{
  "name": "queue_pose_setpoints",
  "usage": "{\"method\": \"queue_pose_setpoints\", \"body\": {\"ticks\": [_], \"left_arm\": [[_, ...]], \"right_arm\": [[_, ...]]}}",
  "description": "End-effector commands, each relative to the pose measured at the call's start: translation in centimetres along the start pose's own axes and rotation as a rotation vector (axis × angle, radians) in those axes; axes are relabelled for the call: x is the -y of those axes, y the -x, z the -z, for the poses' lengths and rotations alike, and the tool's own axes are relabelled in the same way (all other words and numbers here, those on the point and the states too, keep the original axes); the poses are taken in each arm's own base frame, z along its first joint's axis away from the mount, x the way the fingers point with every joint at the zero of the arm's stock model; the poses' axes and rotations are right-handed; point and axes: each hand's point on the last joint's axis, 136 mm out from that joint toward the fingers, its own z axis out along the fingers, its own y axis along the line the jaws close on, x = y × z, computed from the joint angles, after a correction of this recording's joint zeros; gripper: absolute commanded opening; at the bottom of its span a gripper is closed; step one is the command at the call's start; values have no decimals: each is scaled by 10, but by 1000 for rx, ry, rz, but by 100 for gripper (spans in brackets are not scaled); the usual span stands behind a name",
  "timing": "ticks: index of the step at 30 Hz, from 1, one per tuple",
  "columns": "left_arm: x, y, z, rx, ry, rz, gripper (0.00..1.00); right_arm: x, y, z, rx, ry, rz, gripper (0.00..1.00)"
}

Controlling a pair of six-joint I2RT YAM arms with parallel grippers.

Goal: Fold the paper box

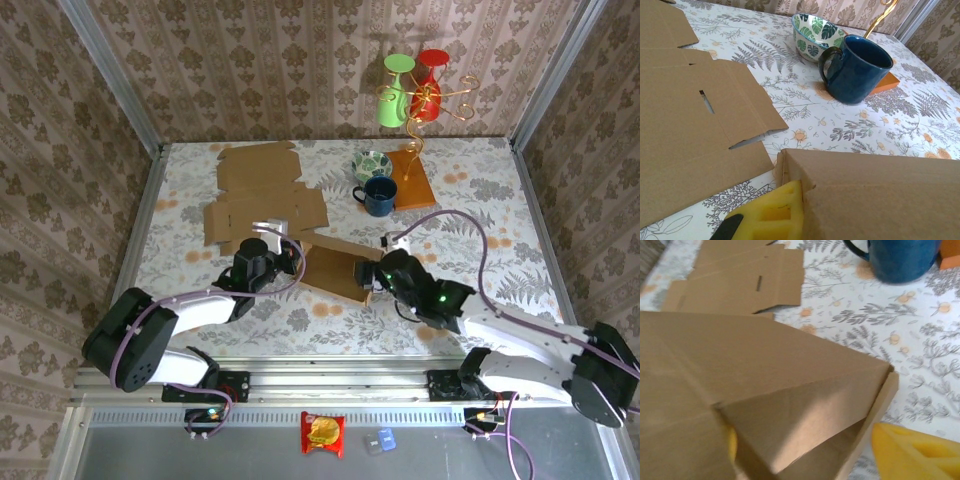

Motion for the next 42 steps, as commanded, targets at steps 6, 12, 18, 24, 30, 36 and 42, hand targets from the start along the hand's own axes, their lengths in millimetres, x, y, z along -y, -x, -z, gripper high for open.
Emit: {"method": "queue_pose_setpoints", "body": {"ticks": [6,12,18,24,30,36,42], "left_arm": [[6,0,-1,-46,1,-19,0],[9,4,-3,-51,-6,-19,0],[10,2,-4,-58,-9,-23,0],[10,-3,-4,-68,-4,-35,0],[11,-11,-4,-84,-5,-38,0],[11,-22,-1,-111,-2,-37,0],[10,-32,5,-131,7,-27,0]], "right_arm": [[-5,23,60,-136,152,-296,86],[28,49,58,-103,125,-589,83],[38,44,14,-221,63,-880,71],[22,23,-18,-381,64,-1061,60],[14,9,-32,-426,60,-1127,58],[7,-15,-35,-504,30,-1124,55],[21,-41,-30,-528,-51,-1092,54]]}}
